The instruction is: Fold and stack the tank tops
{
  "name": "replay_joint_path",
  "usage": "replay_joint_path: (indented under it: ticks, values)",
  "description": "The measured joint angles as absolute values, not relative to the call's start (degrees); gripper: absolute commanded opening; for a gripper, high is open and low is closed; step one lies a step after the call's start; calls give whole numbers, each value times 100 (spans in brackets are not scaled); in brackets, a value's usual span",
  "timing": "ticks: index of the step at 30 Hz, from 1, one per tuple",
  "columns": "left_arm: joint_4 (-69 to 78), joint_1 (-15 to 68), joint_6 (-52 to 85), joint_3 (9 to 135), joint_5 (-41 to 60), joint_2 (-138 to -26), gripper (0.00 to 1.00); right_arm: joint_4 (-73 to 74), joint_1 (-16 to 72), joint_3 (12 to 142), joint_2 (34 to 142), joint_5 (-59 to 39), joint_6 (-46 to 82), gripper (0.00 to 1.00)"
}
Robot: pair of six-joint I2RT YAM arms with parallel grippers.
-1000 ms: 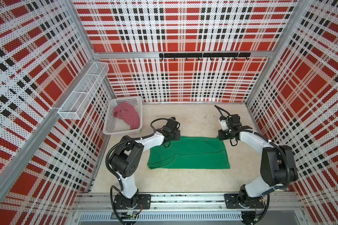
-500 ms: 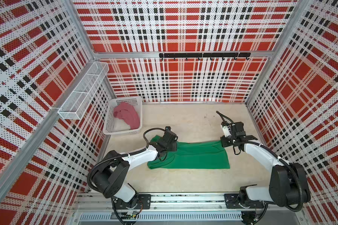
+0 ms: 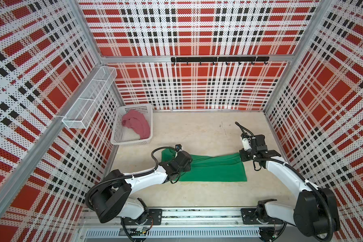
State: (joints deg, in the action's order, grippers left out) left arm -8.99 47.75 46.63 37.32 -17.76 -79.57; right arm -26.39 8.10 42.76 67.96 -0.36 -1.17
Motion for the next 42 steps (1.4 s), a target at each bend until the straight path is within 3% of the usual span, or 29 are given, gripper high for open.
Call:
replay_joint_path:
  ticks: [2, 4, 7, 12, 15, 21, 25, 33, 38, 42]
  values:
    - [-985, 4897, 4856, 3632, -1914, -7791, 40, -2635, 810, 4241, 6471, -19, -71, 35]
    - [-1087, 4963, 5026, 3577, -2027, -7590, 53, -2606, 810, 4237, 6200, -14, -38, 36]
    - [-1256, 4917, 5107, 3605, -2211, -7282, 56, -2550, 810, 4250, 6040, -21, 10, 37]
    - [-1404, 4174, 4810, 4062, -2246, -7229, 52, -2598, 899, 4582, 6434, -235, 722, 37]
    - [-1382, 3579, 4405, 4447, -2248, -7575, 51, -2550, 1238, 4860, 6982, -320, 1378, 32]
    - [-1114, 2823, 3621, 4799, -2141, -8556, 56, -2552, 2025, 4930, 8023, -174, 2204, 31]
    - [-987, 2580, 3284, 4893, -2036, -9000, 59, -2576, 2084, 4947, 8283, -73, 2456, 31]
    - [-825, 2429, 3022, 5022, -1865, -9321, 43, -2582, 2084, 5166, 8324, 187, 2563, 32]
    - [-843, 2414, 2980, 5013, -1815, -9323, 19, -2613, 2084, 5170, 8381, 311, 2556, 32]
    - [-856, 2408, 2963, 4919, -1835, -9323, 8, -2670, 2084, 5203, 8399, 360, 2554, 32]
